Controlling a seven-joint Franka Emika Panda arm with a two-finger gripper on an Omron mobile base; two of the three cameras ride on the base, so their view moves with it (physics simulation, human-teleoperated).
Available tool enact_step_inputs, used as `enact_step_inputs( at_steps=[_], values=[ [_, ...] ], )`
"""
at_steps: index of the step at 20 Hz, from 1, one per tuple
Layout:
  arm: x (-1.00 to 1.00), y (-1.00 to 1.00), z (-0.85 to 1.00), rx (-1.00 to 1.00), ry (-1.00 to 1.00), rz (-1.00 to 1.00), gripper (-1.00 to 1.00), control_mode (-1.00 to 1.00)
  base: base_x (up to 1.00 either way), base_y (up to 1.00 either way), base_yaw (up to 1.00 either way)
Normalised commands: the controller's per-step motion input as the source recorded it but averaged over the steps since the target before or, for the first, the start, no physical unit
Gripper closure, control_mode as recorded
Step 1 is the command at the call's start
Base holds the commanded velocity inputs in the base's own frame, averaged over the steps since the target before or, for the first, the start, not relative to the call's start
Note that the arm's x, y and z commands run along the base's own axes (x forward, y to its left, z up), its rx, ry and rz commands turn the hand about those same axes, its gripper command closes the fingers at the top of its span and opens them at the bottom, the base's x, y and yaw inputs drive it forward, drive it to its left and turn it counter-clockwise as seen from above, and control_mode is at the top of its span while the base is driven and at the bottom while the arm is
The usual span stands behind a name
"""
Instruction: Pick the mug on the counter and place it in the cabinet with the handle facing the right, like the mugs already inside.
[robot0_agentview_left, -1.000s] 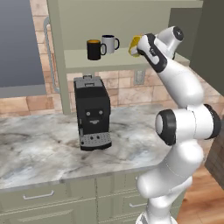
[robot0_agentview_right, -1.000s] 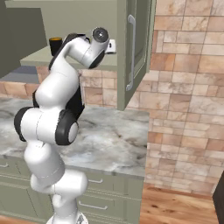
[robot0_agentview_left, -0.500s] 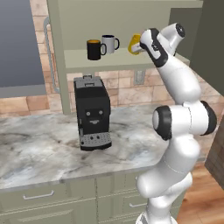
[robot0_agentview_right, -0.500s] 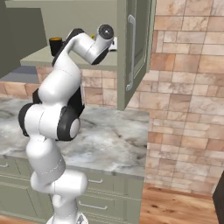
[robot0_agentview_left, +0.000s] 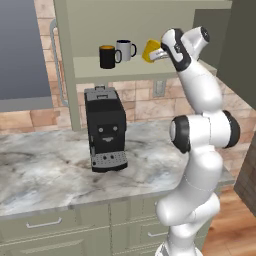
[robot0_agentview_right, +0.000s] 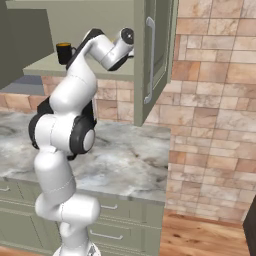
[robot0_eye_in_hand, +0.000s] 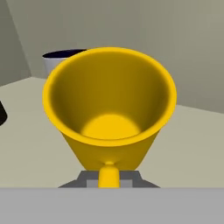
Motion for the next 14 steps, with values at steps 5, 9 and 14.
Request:
enact_step_inputs(
  at_steps=[5,9,14],
  values=[
    [0.06,0.0,0.0,-0.04,0.02,0.17,1.0,-1.0,0.0,0.0,0.0],
    [0.04,0.0,0.0,-0.07,0.03,0.18,1.0,-1.0,0.0,0.0,0.0],
    [0.11,0.0,0.0,-0.08,0.04,0.2,1.0,-1.0,0.0,0.0,0.0]
  ],
)
